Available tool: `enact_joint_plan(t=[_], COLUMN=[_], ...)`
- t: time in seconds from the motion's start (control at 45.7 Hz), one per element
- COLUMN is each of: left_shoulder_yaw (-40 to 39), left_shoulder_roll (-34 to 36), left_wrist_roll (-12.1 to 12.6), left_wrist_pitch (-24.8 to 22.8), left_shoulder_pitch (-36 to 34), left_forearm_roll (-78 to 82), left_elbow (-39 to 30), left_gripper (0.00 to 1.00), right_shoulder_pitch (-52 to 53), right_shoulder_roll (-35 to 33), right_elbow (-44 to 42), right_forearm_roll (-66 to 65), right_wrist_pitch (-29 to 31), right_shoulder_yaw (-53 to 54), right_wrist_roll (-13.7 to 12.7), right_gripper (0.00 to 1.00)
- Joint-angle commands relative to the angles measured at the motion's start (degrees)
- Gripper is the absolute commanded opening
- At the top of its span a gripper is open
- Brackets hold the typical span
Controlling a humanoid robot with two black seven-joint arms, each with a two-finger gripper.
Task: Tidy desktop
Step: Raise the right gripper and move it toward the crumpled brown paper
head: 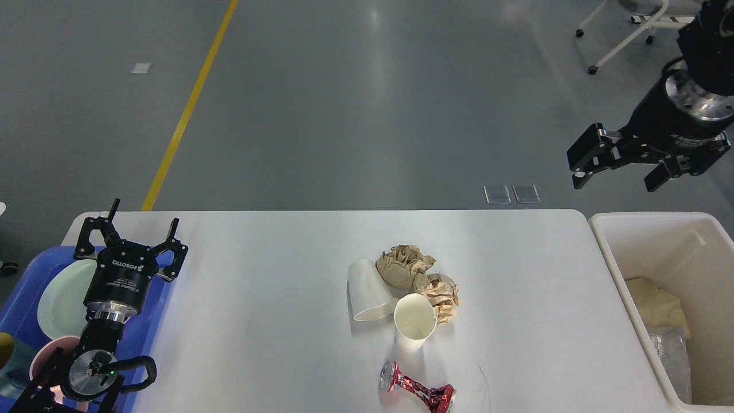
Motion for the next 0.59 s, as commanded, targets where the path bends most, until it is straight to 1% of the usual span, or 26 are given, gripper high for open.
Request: enact_joint_plan(t=[0.0,0.131,0.219,0.569], left_shoulder_yaw=[0.0,0.0,0.0,0.0], left_shoulder_roll=[0.0,0.0,0.0,0.0], left_wrist_roll=[0.0,0.0,0.0,0.0], left_wrist_pitch=[0.0,0.0,0.1,0.0], left_shoulder_pitch=[0.0,0.0,0.0,0.0], left_forearm_roll=[0.0,0.0,0.0,0.0], left_elbow=[0.0,0.0,0.0,0.0], left_gripper=[0.96,0.96,0.96,0.96], right_shoulder_pitch=[6.3,12.3,14.6,14.8], right_shoulder_roll=[4.9,7.8,8.4,7.7], right_elbow=[5.5,14.9,18.4,19.1], right_forearm_roll=[3.4,8.4,10.4,10.9], right_wrist_pitch=[0.8,-0.1,-0.8,-1.6], right_shoulder_yaw=[-0.3,0.0,0.2,0.0], right_wrist_roll=[0.0,0.0,-0.1,-0.1], right_gripper=[1.0,1.0,1.0,1.0])
